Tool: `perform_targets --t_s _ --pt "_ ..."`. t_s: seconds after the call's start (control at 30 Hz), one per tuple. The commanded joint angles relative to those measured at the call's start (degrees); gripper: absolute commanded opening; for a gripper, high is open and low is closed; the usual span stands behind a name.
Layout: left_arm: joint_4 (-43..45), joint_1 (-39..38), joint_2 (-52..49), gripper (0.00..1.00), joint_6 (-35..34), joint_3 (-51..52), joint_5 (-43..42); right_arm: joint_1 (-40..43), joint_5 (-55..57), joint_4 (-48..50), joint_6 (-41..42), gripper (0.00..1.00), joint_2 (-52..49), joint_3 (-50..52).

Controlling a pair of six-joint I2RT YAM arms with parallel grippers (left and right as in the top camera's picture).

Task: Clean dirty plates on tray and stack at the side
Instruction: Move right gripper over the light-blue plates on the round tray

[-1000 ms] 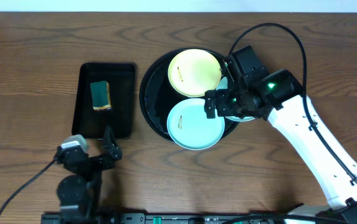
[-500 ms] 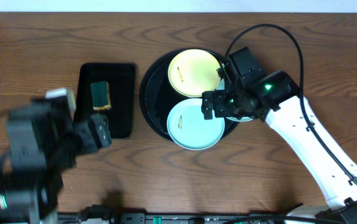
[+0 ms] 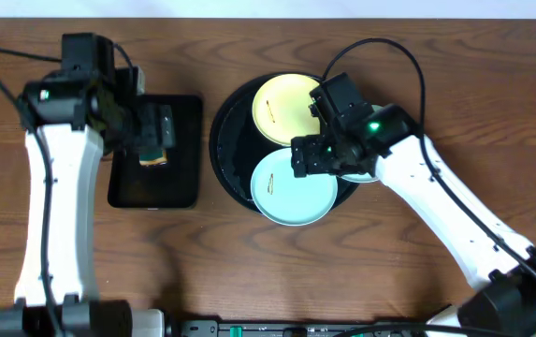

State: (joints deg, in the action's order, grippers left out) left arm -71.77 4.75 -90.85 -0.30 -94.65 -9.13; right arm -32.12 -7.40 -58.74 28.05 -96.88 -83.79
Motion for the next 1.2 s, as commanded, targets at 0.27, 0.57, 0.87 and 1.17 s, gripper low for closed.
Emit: perform_targets --t_s 0.27,0.57,0.87,1.17 --pt "2.1 6.0 -3.5 0.91 -2.0 0.4 -1.2 0.0 4.2 -0.2 2.8 0.5 -12.7 -0.1" --pt "3.3 6.1 -3.5 0.91 -1.9 0.7 -1.2 6.2 3.0 -9.1 1.8 0.61 -9.7 -6.3" --pt "3.3 6.1 -3.5 0.91 -2.2 1.2 -3.2 8.1 0.4 -11.4 0.4 0.3 -6.2 -3.8" --pt "3.3 6.1 -3.5 0.91 -2.1 2.6 -3.8 2.6 1.2 -0.7 9.7 0.33 -6.2 8.7"
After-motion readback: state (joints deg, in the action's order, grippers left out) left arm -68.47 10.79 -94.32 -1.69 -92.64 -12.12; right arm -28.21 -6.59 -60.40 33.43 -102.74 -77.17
